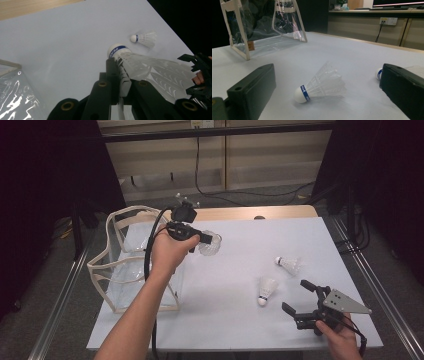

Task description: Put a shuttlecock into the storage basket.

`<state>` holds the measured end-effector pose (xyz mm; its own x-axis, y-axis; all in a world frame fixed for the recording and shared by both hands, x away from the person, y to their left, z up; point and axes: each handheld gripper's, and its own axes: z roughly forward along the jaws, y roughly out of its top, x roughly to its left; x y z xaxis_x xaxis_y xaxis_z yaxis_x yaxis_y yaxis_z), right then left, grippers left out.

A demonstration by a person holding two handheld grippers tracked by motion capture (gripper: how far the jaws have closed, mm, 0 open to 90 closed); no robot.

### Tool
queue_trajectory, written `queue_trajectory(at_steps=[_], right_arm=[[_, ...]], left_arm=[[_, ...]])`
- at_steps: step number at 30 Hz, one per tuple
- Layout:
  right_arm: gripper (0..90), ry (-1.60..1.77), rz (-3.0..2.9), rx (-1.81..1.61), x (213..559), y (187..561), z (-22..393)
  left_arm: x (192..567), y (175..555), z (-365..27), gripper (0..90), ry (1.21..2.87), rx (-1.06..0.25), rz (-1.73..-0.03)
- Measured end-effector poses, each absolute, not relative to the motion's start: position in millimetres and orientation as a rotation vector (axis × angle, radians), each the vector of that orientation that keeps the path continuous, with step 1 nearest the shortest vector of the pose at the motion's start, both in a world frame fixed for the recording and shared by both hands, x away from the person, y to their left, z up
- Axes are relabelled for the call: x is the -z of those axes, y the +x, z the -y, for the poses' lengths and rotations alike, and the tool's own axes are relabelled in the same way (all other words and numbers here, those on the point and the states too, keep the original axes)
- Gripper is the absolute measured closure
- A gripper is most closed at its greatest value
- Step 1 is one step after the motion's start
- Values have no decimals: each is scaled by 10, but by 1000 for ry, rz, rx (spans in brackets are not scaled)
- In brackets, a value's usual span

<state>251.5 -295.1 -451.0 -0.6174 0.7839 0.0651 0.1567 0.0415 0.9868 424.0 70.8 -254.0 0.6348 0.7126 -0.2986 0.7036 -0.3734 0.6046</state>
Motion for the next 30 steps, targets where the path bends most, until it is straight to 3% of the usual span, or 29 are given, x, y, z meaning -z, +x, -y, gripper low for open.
queue_trajectory(at_steps=[30], right_arm=[[3, 945, -1812, -1623, 4508, 2521, 2958]], left_arm=[[2365, 4300, -857, 881, 2122, -26, -1133]])
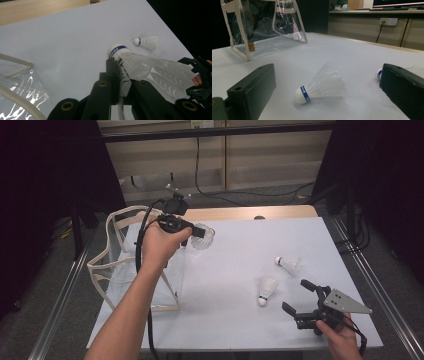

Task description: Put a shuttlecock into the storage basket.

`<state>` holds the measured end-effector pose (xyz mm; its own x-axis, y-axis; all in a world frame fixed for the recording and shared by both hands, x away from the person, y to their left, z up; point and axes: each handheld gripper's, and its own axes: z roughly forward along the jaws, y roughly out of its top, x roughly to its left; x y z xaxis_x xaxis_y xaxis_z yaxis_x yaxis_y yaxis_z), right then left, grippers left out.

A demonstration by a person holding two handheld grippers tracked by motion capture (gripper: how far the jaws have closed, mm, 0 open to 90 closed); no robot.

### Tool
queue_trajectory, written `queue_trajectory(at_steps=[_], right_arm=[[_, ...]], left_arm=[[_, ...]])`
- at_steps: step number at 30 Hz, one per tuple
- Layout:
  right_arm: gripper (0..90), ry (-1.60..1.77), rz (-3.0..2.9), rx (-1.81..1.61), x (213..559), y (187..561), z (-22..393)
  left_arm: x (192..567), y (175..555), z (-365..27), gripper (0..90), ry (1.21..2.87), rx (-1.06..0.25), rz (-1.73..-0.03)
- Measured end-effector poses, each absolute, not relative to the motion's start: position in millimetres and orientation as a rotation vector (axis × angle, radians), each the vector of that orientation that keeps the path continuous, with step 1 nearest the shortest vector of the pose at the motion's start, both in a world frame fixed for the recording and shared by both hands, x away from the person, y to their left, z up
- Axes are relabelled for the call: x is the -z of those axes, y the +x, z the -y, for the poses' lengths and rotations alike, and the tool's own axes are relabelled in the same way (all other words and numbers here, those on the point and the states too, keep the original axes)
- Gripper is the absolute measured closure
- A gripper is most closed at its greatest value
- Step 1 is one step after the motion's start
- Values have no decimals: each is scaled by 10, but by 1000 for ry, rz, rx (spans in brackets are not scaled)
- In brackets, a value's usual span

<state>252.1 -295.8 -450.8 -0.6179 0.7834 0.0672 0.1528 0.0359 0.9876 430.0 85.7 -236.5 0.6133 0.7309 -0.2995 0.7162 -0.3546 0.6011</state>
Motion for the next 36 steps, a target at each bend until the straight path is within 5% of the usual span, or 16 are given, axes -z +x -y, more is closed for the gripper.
queue_trajectory(at_steps=[36], right_arm=[[3, 942, -1816, -1623, 4507, 2516, 2959]], left_arm=[[2237, 4390, -1055, 881, 2097, -33, -1183]])
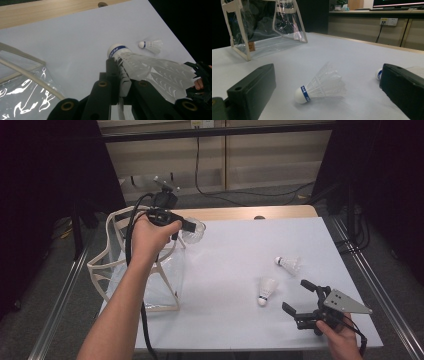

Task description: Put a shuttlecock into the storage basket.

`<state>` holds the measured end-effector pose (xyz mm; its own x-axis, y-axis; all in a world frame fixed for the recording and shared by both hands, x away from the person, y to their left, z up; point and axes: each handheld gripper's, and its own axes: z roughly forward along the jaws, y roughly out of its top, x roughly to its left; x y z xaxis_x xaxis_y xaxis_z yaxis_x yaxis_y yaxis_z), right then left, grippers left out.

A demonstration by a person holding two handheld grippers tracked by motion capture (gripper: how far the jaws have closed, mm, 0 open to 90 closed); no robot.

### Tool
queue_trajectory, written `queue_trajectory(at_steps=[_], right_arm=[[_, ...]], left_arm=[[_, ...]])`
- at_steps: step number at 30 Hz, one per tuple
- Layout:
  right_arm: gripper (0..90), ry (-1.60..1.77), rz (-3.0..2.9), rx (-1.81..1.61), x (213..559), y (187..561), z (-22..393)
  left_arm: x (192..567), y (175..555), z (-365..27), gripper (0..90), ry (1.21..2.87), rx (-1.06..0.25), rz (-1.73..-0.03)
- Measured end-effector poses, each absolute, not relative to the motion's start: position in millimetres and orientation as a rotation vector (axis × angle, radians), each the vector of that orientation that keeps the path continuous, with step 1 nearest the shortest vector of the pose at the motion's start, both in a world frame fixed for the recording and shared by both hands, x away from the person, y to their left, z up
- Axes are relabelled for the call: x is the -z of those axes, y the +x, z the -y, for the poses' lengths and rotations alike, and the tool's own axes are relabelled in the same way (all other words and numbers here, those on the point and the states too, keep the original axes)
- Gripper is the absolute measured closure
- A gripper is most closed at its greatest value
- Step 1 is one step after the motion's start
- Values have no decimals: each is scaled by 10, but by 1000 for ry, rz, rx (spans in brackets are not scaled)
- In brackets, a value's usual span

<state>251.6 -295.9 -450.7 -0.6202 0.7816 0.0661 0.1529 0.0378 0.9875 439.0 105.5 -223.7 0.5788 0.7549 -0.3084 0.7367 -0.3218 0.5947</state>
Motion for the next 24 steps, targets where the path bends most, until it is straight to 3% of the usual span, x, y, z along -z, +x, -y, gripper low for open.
queue_trajectory(at_steps=[24], right_arm=[[3, 946, -1812, -1629, 4506, 2515, 2958]], left_arm=[[2147, 4426, -1185, 882, 2076, -47, -1209]])
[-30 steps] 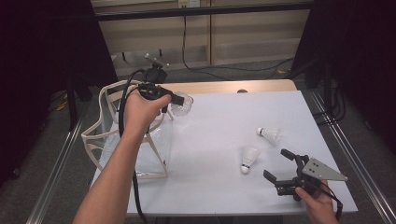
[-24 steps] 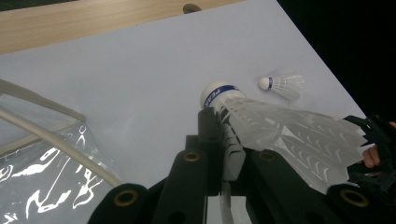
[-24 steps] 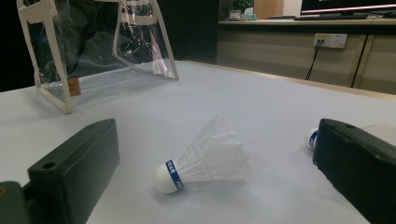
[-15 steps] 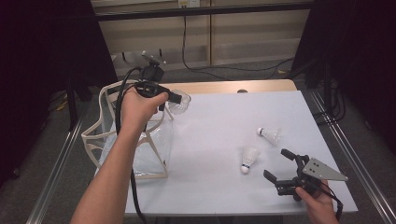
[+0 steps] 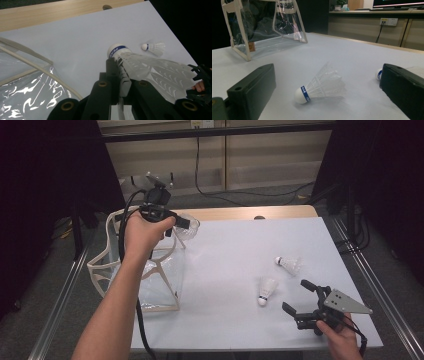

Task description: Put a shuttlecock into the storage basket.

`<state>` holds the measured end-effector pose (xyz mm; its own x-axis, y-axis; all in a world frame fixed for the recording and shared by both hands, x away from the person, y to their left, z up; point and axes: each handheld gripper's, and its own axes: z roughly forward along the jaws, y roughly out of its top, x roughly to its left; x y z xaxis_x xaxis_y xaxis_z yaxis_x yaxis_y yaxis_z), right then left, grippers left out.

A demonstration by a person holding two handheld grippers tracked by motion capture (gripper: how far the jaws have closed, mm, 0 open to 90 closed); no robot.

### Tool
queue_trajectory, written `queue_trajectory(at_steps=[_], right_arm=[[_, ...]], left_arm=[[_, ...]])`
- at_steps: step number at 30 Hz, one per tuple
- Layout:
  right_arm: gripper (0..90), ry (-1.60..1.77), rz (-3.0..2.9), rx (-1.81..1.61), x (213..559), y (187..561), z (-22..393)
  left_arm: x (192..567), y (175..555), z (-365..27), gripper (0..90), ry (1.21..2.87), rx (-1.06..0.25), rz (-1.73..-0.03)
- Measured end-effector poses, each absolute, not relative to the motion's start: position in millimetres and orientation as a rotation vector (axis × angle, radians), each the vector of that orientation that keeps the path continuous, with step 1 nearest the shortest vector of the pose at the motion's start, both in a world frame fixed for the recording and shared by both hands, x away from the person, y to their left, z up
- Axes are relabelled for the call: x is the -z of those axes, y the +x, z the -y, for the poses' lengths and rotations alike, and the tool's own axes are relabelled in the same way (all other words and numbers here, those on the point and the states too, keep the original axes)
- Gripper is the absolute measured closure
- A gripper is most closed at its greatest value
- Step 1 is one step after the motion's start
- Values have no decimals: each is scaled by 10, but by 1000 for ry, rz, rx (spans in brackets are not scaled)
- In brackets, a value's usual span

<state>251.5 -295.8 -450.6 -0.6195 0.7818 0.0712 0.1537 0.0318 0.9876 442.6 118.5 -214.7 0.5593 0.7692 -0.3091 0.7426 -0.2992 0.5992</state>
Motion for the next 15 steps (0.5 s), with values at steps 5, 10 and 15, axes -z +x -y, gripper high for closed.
queue_trajectory(at_steps=[5, 10, 15], right_arm=[[3, 948, -1811, -1627, 4505, 2511, 2961], [3, 950, -1810, -1629, 4506, 2512, 2962], [3, 948, -1812, -1627, 4505, 2512, 2961]], left_arm=[[2132, 4435, -1212, 882, 2079, -56, -1215], [2122, 4445, -1241, 881, 2079, -60, -1224], [2121, 4454, -1266, 881, 2075, -68, -1229]])
